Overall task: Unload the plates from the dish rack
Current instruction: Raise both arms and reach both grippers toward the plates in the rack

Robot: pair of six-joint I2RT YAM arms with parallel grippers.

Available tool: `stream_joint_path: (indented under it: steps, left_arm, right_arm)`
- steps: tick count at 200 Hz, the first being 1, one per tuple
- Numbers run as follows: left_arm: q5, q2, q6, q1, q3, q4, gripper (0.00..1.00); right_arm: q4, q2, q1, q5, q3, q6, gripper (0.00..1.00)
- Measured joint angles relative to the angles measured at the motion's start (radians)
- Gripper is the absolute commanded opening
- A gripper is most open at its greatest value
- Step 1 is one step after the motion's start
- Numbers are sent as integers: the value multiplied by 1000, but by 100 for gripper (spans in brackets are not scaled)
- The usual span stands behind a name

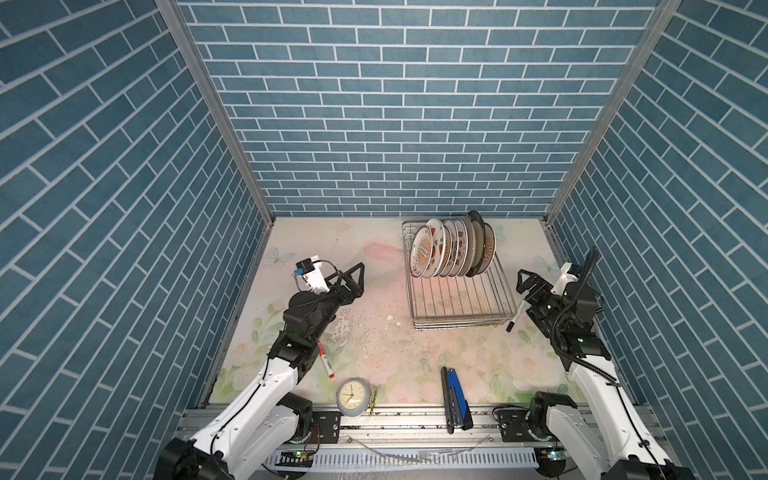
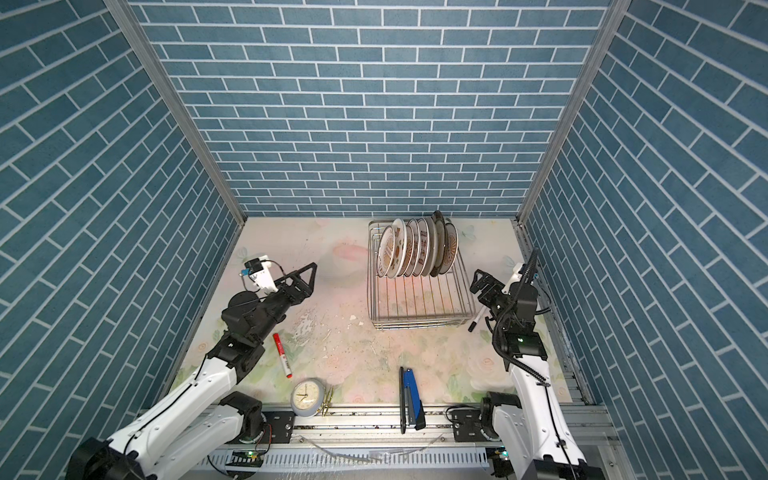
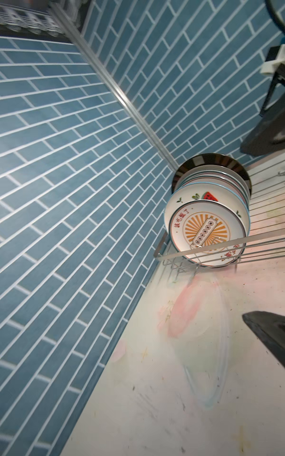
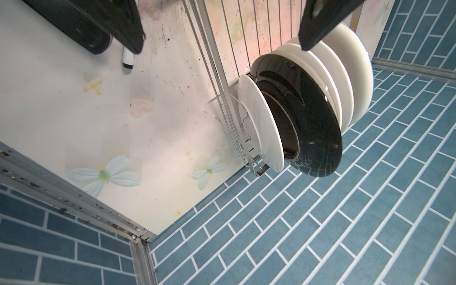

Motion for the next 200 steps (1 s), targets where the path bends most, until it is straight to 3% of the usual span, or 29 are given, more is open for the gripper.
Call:
stream_joint_path:
  steps: [39,83,118,144,162,200]
  left_arm:
    - [-14,236,57,-76,198,-10,100]
    - [-42,405,103,-147,339,-26,100]
    - [-98,459,160,-219,428,-46,100]
    - [-169,468,191,-242,441,-42,100]
    - [-233,468,221,-269,441,-41,100]
    - [-280,481,250,-286,441,-23,100]
  right_arm:
    - [8,68,36,-28,124,-10,98]
    - [-14,216,175,15,296,-81,97]
    - [-39,320,264,81,406,-134,95]
    - [-40,365,298,123,453,-160,84]
    - [-53,395,317,140,476,-166,82]
    - [-101,508,369,166,591,-193,69]
